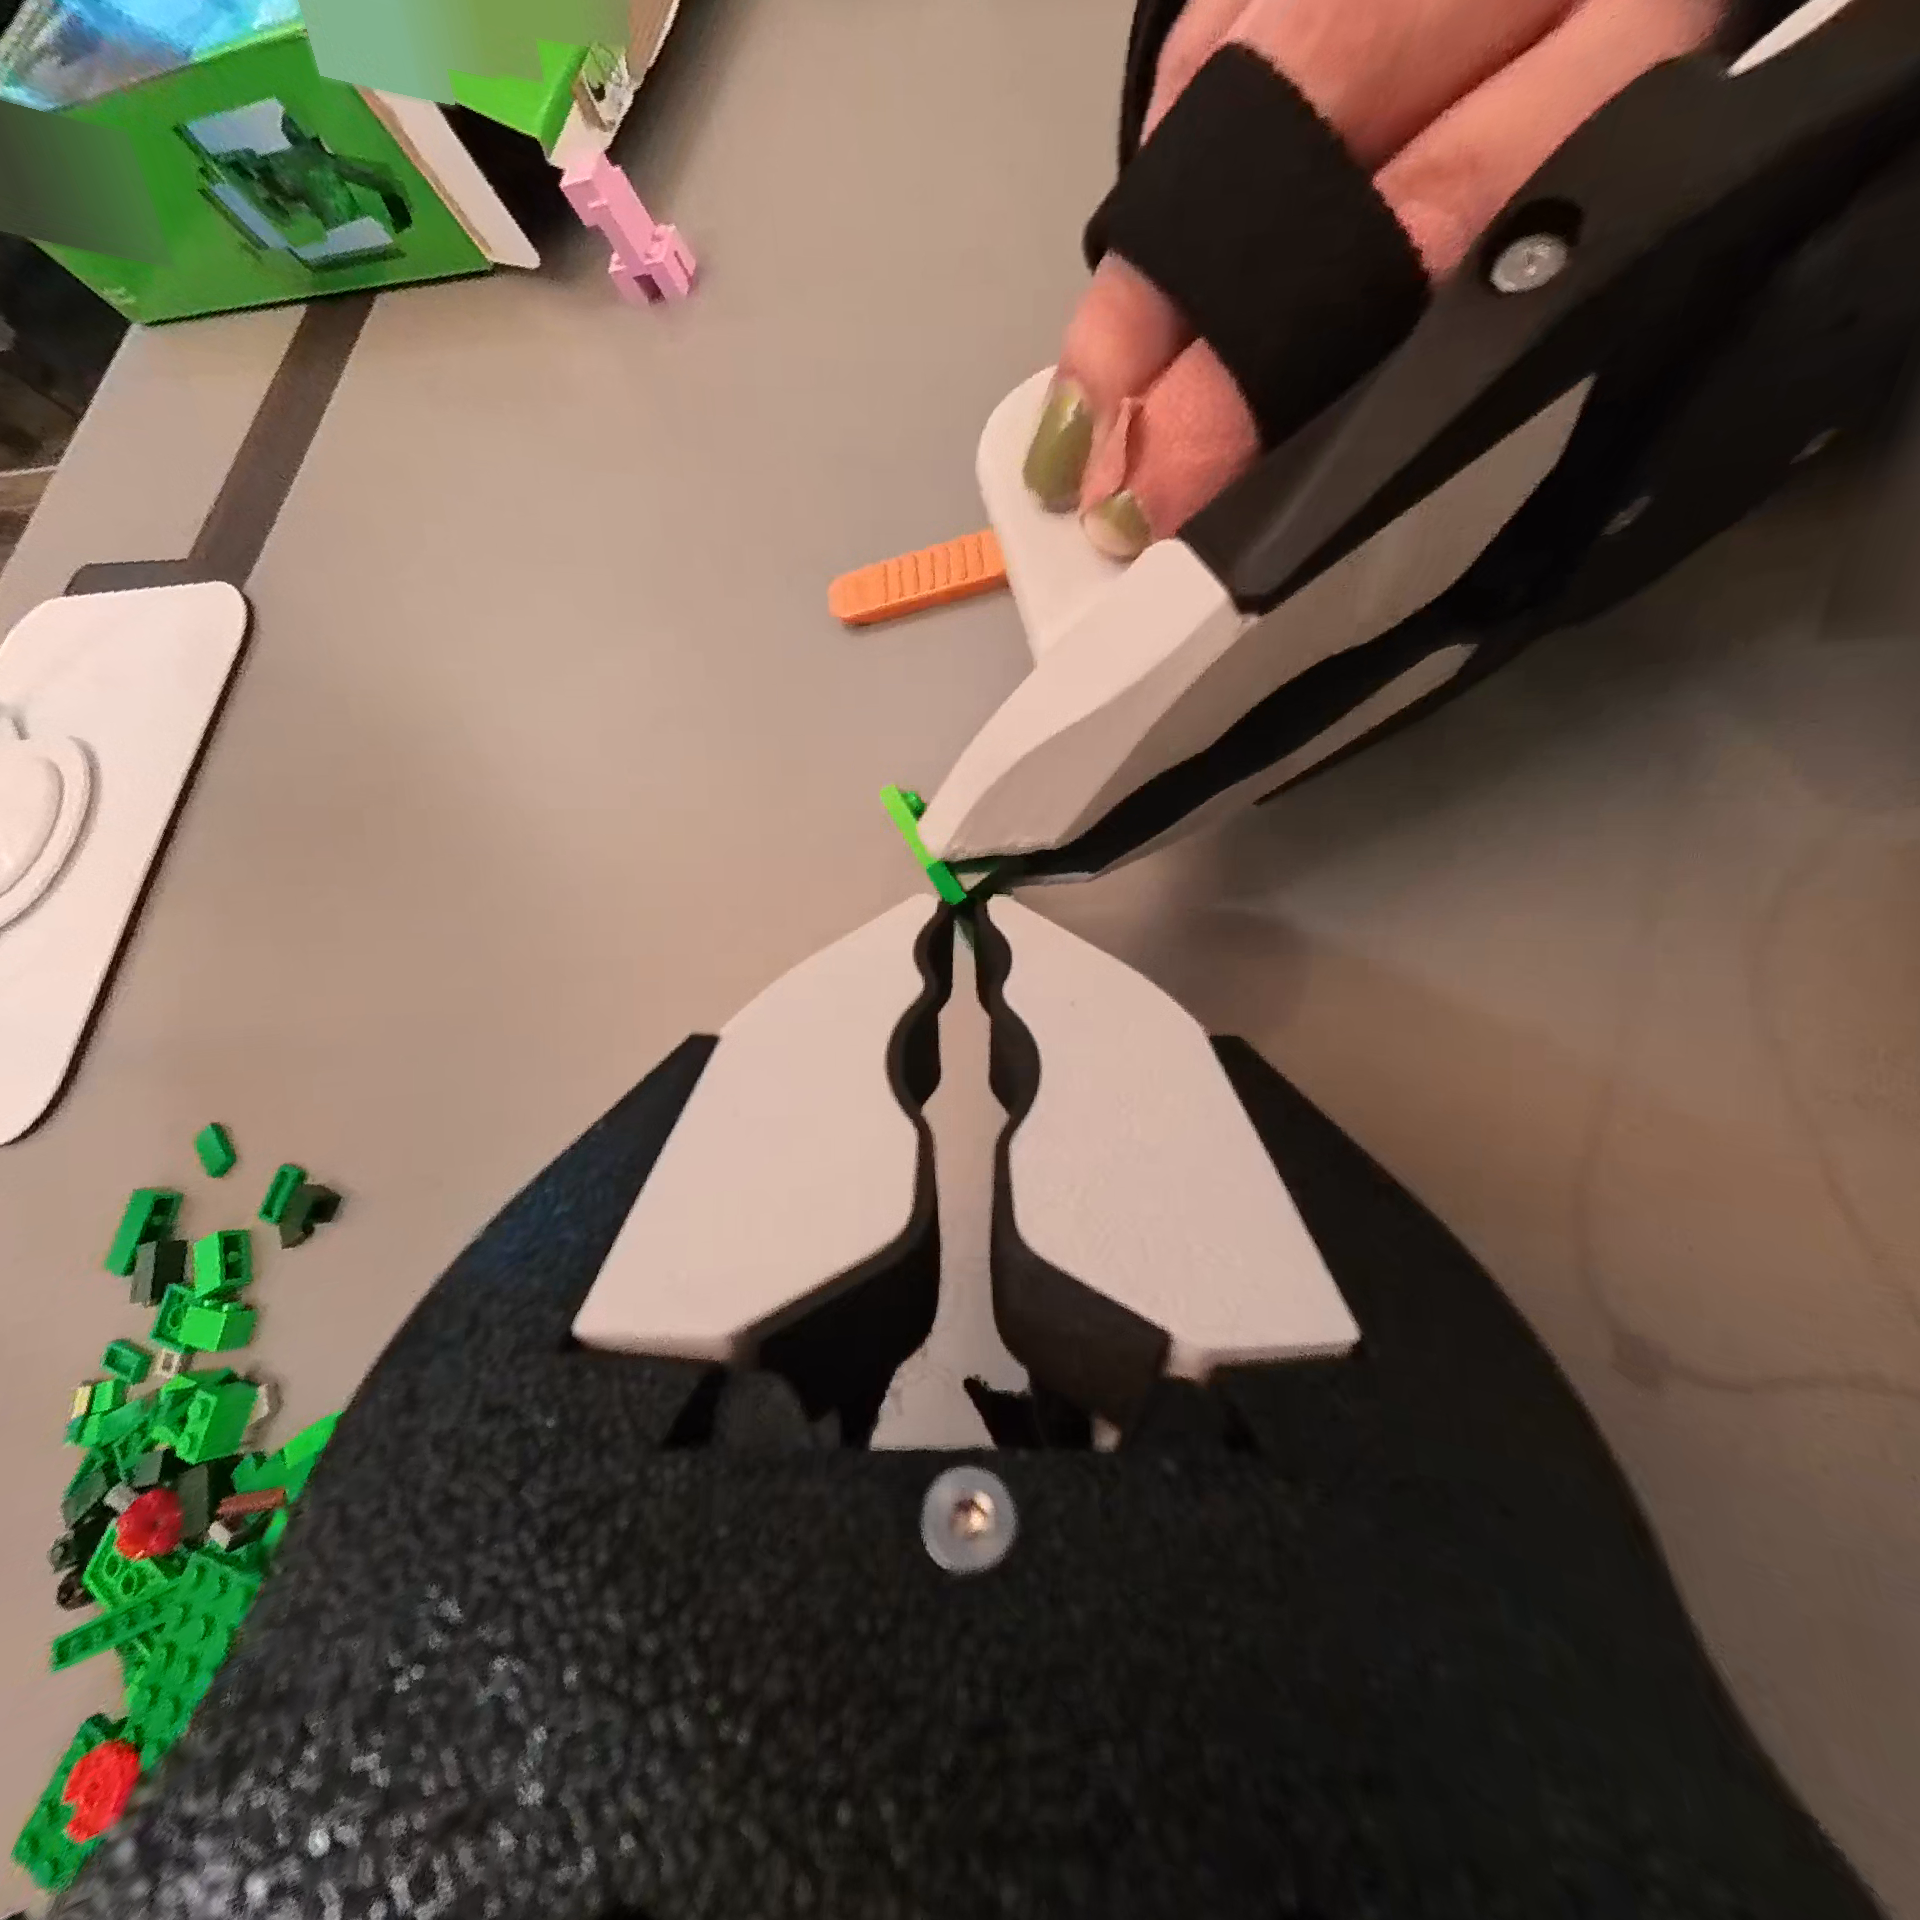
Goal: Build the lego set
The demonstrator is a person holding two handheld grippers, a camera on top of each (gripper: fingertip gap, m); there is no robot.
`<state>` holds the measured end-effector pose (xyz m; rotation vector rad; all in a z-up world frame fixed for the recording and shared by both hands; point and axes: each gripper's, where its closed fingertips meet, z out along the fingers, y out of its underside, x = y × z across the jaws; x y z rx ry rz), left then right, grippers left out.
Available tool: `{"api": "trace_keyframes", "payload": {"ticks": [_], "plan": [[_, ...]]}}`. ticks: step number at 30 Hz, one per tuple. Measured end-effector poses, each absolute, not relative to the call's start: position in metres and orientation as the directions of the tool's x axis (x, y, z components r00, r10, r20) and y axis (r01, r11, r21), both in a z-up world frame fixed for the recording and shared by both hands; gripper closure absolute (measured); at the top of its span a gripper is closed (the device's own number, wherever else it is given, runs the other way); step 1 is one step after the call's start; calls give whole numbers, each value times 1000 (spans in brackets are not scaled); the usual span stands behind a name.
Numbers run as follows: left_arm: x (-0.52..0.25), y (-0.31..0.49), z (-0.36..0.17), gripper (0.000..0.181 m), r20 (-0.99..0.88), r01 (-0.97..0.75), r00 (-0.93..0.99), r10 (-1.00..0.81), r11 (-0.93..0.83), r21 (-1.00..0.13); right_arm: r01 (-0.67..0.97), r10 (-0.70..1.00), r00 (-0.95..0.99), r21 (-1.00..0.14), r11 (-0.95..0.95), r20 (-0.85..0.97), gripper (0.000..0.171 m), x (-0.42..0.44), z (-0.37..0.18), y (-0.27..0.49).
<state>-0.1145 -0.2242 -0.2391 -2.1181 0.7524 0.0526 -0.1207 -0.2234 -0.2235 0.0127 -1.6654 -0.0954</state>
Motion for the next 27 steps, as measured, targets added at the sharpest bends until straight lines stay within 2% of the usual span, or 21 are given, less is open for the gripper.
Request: {"api": "trace_keyframes", "payload": {"ticks": [6, 9, 13, 18, 23, 25, 26, 27], "plan": [[-118, -222, -239, 177, -328, -549, 809, -488, -429, -717, 89, -44, -90, 52, 995, 995, 163, -124, -223, -220], [-111, -227, -241, 159, -254, -530, 797, -548, -431, -731, 98, -49, -88, 57, 994, 995, 163, -125, -223, -220], [-107, -229, -240, 152, -181, -485, 795, -579, -427, -763, 101, -30, -88, 39, 994, 996, 163, -125, -223, -218], [-111, -223, -234, 171, -146, -417, 827, -544, -419, -806, 100, -13, -62, 19, 995, 998, 163, -124, -218, -218], [-108, -225, -241, 174, -169, -450, 826, -538, -448, -772, 117, -51, -47, 56, 992, 998, 163, -125, -218, -218], [-70, -238, -239, 176, -17, -389, 760, -650, -434, -812, 141, -39, -78, 50, 989, 996, 163, -129, -221, -216], [-63, -240, -242, 177, -41, -422, 750, -661, -428, -799, 128, -52, -86, 63, 990, 995, 163, -129, -223, -218], [-72, -236, -246, 179, -154, -500, 758, -634, -412, -762, 124, -75, -70, 83, 989, 995, 163, -127, -221, -217]]}}
